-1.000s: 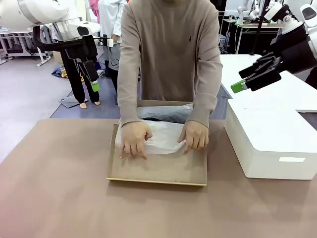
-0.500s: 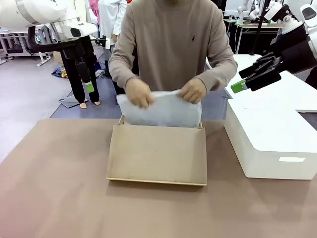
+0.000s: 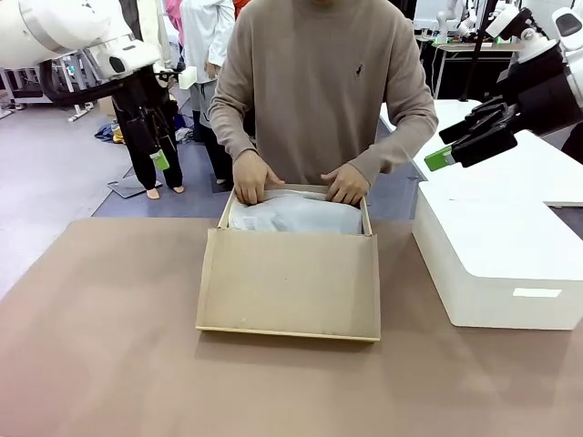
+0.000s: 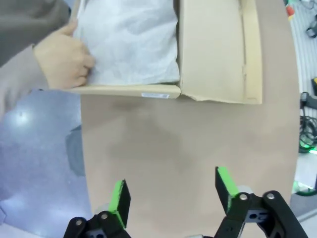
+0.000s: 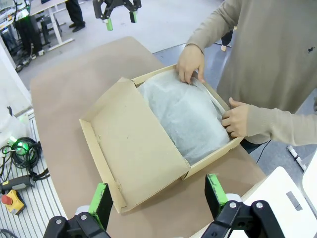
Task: Pack the shoes into the box.
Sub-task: Close the Shoes Box.
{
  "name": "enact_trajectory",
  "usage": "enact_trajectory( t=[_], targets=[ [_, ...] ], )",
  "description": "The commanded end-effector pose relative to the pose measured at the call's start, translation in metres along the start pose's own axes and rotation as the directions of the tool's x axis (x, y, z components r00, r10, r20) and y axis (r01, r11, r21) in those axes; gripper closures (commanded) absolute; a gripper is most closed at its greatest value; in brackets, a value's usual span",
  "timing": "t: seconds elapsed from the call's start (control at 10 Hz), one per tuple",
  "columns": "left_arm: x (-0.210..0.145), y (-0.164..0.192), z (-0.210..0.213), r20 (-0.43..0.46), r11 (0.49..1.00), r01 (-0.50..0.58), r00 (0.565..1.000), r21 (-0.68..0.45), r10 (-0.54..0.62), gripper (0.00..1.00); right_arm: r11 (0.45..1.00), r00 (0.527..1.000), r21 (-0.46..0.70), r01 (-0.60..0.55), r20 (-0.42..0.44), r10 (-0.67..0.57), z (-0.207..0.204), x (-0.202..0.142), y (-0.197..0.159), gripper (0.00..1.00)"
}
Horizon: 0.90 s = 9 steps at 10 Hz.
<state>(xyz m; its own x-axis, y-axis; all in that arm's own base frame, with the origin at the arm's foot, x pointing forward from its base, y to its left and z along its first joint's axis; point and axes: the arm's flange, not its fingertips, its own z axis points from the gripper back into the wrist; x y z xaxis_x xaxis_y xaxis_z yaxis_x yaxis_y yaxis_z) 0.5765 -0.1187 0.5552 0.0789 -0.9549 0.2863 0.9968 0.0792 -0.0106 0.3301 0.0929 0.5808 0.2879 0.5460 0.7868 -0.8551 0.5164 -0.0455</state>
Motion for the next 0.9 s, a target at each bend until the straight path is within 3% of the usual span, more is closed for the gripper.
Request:
enact_trajectory(
  t=[0.0, 0.2, 0.8],
  targets=[
    [-0.0097, 0.0026, 0.0045, 0.062, 0.999, 0.028, 0.998, -0.035, -0.025, 0.6, 1.0, 1.0, 0.012, -0.011, 0.018, 0.011, -0.0004, 0.0004, -0.0019, 0.0],
    [-0.0133, 0.0038, 0.0053, 0.071, 0.998, 0.039, 0.997, -0.042, -0.036, 0.98, 1.0, 1.0, 0.012, -0.011, 0.018, 0.011, -0.0004, 0.0004, -0.0019, 0.0],
    [-0.0137, 0.0017, 0.0138, 0.092, 0.996, 0.067, 0.994, -0.063, -0.061, 1.0, 1.0, 1.0, 0.012, -0.011, 0.018, 0.011, -0.0004, 0.0004, -0.0019, 0.0]
  ],
)
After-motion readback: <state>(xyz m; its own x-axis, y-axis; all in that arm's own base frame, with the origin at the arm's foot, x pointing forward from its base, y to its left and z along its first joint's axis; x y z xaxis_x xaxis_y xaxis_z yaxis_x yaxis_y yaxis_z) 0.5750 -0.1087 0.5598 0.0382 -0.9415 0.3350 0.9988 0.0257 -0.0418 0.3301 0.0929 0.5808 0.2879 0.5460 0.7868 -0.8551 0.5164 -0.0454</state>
